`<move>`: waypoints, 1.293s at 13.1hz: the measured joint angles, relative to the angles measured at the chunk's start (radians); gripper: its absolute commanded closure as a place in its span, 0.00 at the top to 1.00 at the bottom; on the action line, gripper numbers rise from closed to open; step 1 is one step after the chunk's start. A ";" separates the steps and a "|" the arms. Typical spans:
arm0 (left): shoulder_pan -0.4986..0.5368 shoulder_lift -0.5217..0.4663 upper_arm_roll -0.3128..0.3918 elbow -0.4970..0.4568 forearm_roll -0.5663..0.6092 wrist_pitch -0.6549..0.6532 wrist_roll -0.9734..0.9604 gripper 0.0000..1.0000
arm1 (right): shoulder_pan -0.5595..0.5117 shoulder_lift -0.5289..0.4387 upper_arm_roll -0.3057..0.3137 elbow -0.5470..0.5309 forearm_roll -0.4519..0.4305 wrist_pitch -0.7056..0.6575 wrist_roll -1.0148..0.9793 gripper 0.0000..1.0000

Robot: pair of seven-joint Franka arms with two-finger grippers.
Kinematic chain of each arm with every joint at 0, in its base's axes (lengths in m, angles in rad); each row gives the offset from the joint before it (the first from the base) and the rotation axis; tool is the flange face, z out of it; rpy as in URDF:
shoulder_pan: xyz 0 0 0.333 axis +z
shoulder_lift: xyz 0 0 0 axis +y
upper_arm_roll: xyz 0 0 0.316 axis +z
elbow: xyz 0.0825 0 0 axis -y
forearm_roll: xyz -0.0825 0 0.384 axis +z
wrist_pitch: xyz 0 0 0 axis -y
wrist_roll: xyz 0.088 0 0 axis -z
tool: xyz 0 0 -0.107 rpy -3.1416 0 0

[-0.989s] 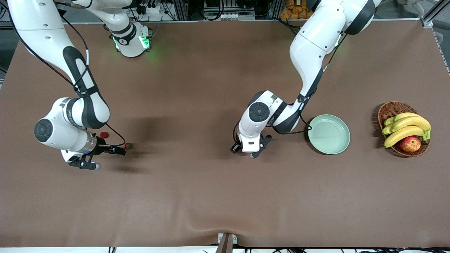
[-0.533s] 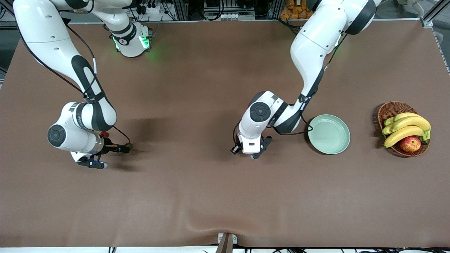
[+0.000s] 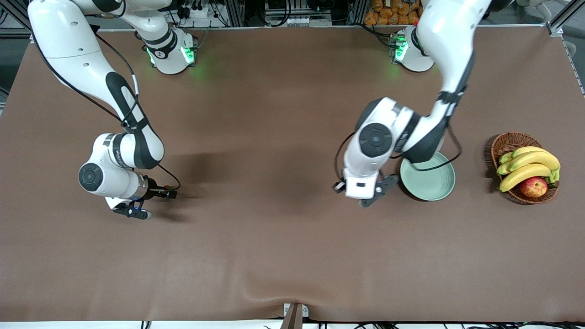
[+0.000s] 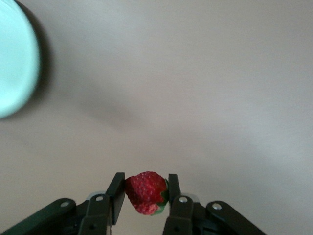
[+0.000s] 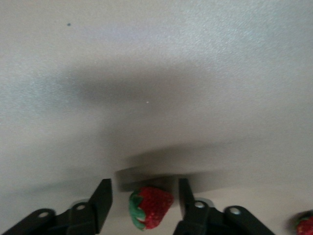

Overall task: Collect all strawberries into plate
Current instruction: 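Move the strawberry over the plate while the right gripper grasps another, then open the left gripper over the plate while the right gripper lifts strawberry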

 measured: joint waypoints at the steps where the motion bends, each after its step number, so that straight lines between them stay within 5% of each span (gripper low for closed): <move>1: 0.039 -0.034 0.001 -0.047 0.002 -0.016 0.102 0.03 | 0.000 0.000 -0.001 0.000 -0.019 -0.002 0.001 0.43; 5: 0.224 -0.119 0.005 -0.242 0.004 -0.019 0.470 0.17 | 0.002 -0.001 -0.001 0.003 -0.034 -0.020 0.001 0.16; 8: 0.332 -0.119 0.006 -0.360 0.019 0.094 0.628 0.33 | 0.011 -0.003 0.001 0.007 -0.035 -0.031 0.001 0.11; 9: 0.353 -0.116 0.006 -0.404 0.020 0.155 0.658 0.46 | 0.020 -0.005 0.002 0.017 -0.036 -0.030 0.001 0.06; 11: 0.379 -0.103 0.005 -0.461 0.020 0.229 0.697 1.00 | 0.066 -0.013 0.008 0.071 -0.037 -0.036 0.001 0.03; 17: 0.385 -0.129 -0.011 -0.424 0.020 0.223 0.703 1.00 | 0.348 0.014 0.033 0.209 -0.021 -0.035 0.167 0.00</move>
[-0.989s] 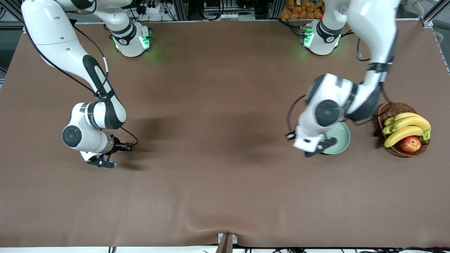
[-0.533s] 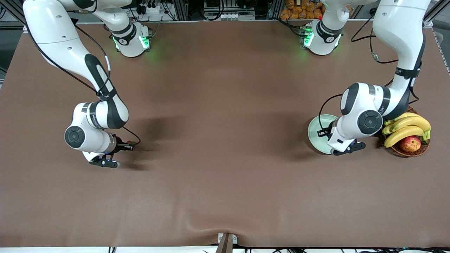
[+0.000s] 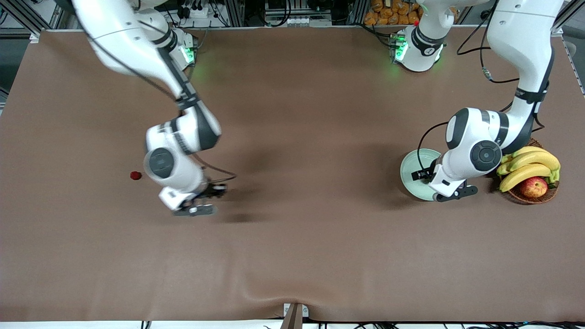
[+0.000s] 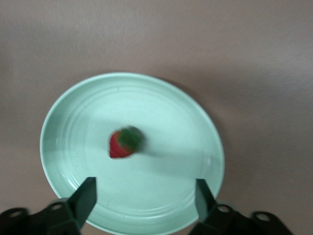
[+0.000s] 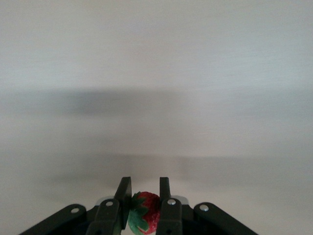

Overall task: Collect all strawberries into plate
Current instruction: 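Open the left gripper over the plate while the right gripper lifts strawberry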

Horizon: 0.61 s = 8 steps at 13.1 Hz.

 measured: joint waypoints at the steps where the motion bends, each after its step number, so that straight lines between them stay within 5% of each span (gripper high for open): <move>1: 0.001 -0.007 -0.019 0.021 -0.003 -0.030 -0.007 1.00 | 0.042 0.023 0.006 0.027 0.037 0.037 0.044 0.00; 5: -0.014 -0.010 -0.123 0.071 -0.049 -0.059 -0.175 1.00 | 0.152 0.120 0.016 0.074 0.322 0.282 0.077 0.10; 8: -0.076 0.027 -0.140 0.105 -0.059 -0.051 -0.335 1.00 | 0.211 0.179 0.019 0.123 0.394 0.331 0.083 0.43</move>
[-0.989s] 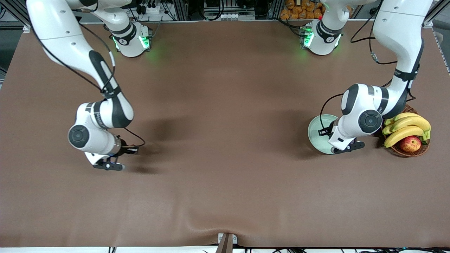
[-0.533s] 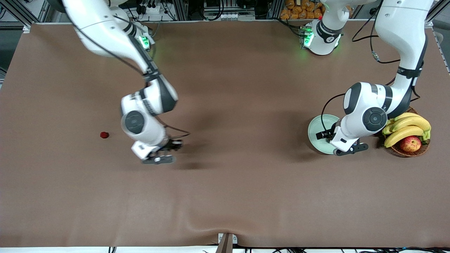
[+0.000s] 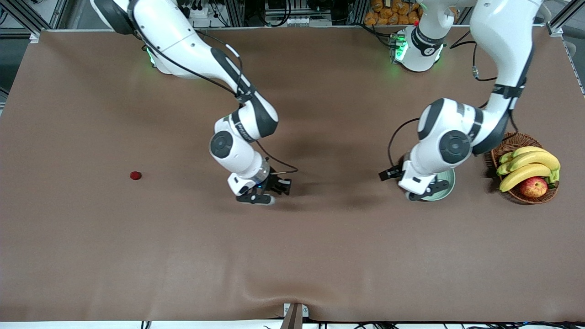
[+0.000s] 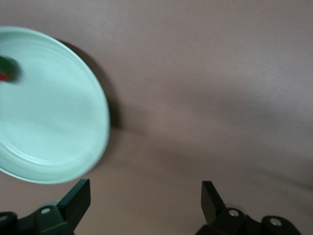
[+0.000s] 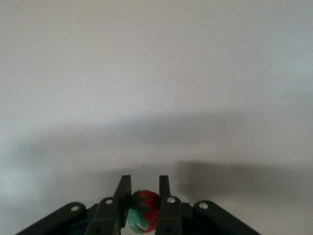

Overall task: Collect all strawberries into plate
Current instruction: 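Open the left gripper over the plate while the right gripper lifts strawberry, then pass the second strawberry from the right gripper to the left gripper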

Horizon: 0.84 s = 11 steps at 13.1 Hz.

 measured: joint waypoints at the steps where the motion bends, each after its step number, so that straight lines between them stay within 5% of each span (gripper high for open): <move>1: -0.026 0.021 -0.001 0.015 0.000 0.009 -0.050 1.00 | 0.019 0.015 0.000 0.012 0.020 0.028 0.007 0.46; 3: -0.073 0.065 -0.001 0.039 0.000 0.047 -0.132 1.00 | 0.052 0.040 0.001 0.021 0.078 0.099 0.032 0.70; 7: -0.119 0.136 -0.001 0.049 0.000 0.145 -0.226 1.00 | 0.032 0.047 -0.014 0.033 0.108 0.113 0.055 0.96; 11: -0.180 0.192 -0.003 0.110 -0.002 0.219 -0.396 1.00 | -0.178 -0.025 -0.032 -0.005 0.044 -0.095 0.036 1.00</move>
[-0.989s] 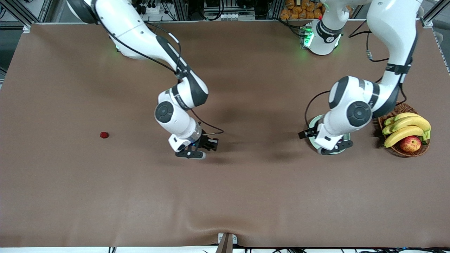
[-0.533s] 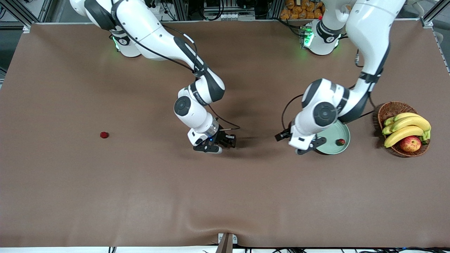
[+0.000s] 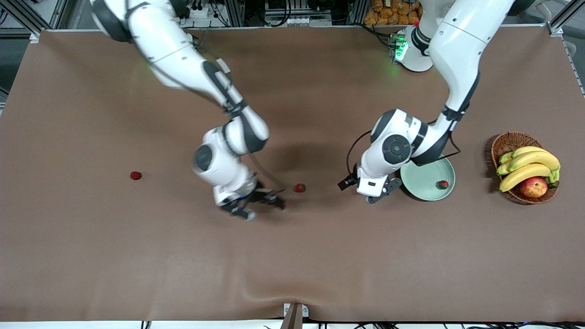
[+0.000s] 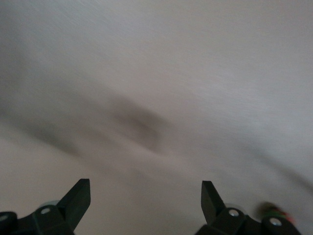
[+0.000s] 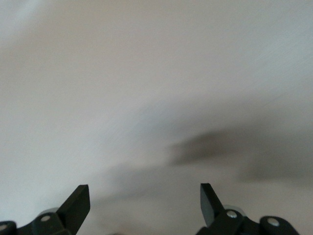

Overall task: Collect all strawberries into plate
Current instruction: 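Pass the second strawberry from the right gripper to the left gripper, then grasp the last strawberry with the right gripper while the left gripper holds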

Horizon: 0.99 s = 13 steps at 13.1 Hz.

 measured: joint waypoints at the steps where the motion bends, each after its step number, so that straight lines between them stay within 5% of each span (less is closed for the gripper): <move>1: -0.036 0.026 -0.001 0.046 0.000 0.002 -0.072 1.00 | -0.079 -0.043 -0.001 -0.024 -0.074 -0.075 -0.014 1.00; 5: -0.158 0.146 0.004 0.198 0.000 0.059 -0.306 1.00 | -0.321 -0.206 0.002 -0.085 -0.353 -0.364 -0.069 1.00; 7: -0.188 0.193 0.011 0.232 0.000 0.107 -0.373 0.98 | -0.386 -0.242 0.002 -0.103 -0.413 -0.421 -0.146 1.00; 11: -0.237 0.243 0.052 0.248 0.000 0.188 -0.429 0.75 | -0.523 -0.254 0.002 -0.173 -0.453 -0.422 -0.324 1.00; 13: -0.265 0.257 0.082 0.254 0.000 0.206 -0.442 0.57 | -0.561 -0.254 0.002 -0.220 -0.547 -0.376 -0.360 1.00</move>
